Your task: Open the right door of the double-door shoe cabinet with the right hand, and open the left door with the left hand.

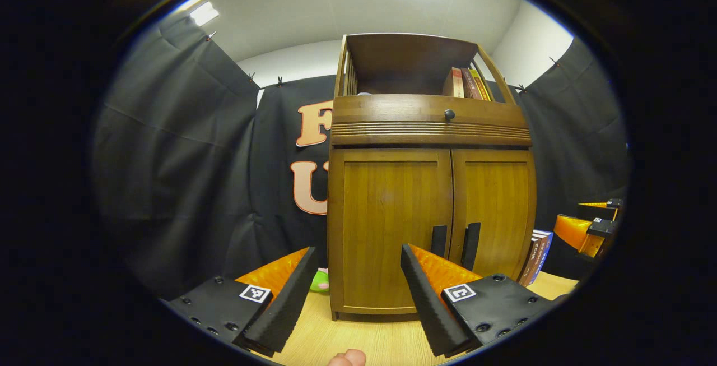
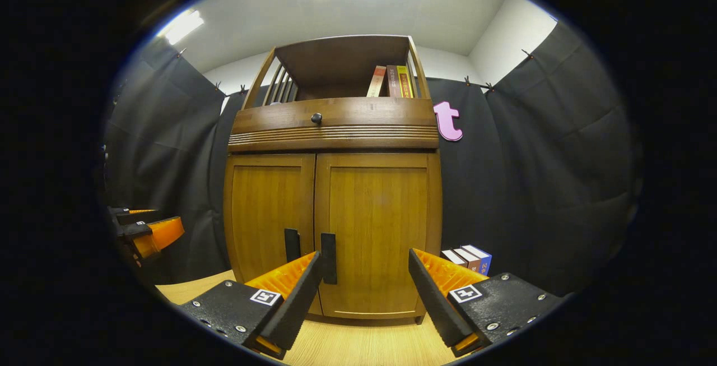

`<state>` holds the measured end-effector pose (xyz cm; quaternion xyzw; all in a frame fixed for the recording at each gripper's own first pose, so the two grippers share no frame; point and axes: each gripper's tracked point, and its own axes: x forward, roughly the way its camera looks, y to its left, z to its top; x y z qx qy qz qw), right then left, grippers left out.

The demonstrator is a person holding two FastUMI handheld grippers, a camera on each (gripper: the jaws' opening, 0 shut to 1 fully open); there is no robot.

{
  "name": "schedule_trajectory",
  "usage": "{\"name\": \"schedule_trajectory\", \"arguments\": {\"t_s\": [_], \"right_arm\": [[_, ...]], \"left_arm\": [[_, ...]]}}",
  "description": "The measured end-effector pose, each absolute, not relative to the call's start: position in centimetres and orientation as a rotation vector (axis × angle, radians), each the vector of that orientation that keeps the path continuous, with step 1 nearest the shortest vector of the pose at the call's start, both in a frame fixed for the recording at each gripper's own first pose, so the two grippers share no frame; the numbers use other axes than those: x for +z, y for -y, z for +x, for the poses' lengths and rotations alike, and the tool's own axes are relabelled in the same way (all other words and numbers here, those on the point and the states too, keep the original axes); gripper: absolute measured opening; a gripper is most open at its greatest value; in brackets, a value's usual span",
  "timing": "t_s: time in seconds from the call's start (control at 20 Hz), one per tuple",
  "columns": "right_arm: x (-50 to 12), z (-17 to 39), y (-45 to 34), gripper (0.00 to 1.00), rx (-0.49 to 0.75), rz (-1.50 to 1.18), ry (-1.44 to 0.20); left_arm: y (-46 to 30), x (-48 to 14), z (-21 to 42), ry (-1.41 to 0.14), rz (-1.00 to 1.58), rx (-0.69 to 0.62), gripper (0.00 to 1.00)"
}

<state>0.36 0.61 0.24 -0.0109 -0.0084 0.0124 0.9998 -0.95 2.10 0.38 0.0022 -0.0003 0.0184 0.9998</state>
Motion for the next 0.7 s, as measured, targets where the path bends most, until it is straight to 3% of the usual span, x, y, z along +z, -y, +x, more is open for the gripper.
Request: {"name": "schedule_trajectory", "arguments": {"t_s": [0.15,0.5,0.7], "right_arm": [[0.7,1.4,-1.3,0.94,0.049,-0.038,0.032],[1.3,8.1,-3.2,0.94,0.103,-0.038,0.028],[0.5,12.0,-4.7,0.94,0.113,-0.03,0.018]], "left_arm": [[-2.4,0.3,-1.1,-0.002,-0.003,0.041,0.99],[-4.5,0.4,-2.6,-0.001,0.01,0.087,0.94],[-5.7,0.1,-3.0,-0.019,0.014,0.119,0.99]]}}
